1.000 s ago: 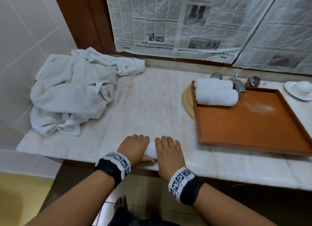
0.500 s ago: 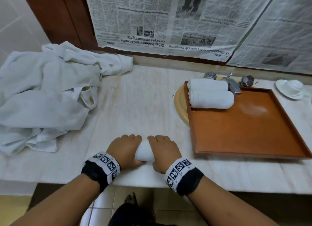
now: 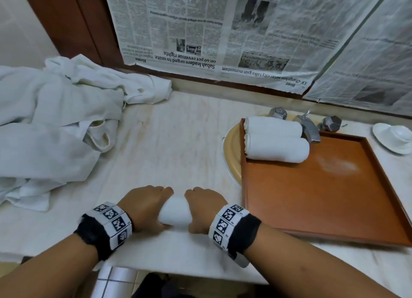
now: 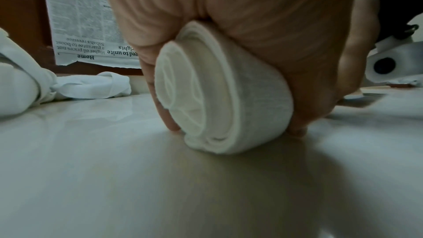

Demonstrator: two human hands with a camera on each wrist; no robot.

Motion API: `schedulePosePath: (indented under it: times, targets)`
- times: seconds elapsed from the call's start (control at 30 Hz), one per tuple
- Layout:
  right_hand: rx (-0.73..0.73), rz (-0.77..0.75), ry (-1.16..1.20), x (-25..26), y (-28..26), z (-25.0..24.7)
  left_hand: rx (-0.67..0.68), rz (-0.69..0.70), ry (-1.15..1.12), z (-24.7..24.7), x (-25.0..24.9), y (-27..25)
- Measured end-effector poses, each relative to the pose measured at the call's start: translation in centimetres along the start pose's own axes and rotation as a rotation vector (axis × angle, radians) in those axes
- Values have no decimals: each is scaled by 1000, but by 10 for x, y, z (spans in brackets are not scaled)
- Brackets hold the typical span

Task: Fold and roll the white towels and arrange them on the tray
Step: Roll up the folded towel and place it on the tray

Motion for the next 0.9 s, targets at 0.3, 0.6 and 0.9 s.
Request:
schedulePosePath:
  times: [0.3, 0.6, 0.9]
  targets:
    - [-359, -141, -56, -82, -54, -74, -258, -156, 109, -93, -78, 24]
    - [-518, 94, -126, -242, -121, -72, -629, 118, 334, -118, -220, 133]
    - [-393, 94, -25, -267, -97, -21, -498, 357, 179, -57, -202, 170]
Point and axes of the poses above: each hand's wrist, its own y-axis towards the middle knuckle, its own z-axis out of the palm, x = y × z, the point moved 1 cm from there along y, towards the middle knuckle, and after that the axes turned 6 degrees about x, right-handed, at the moved point
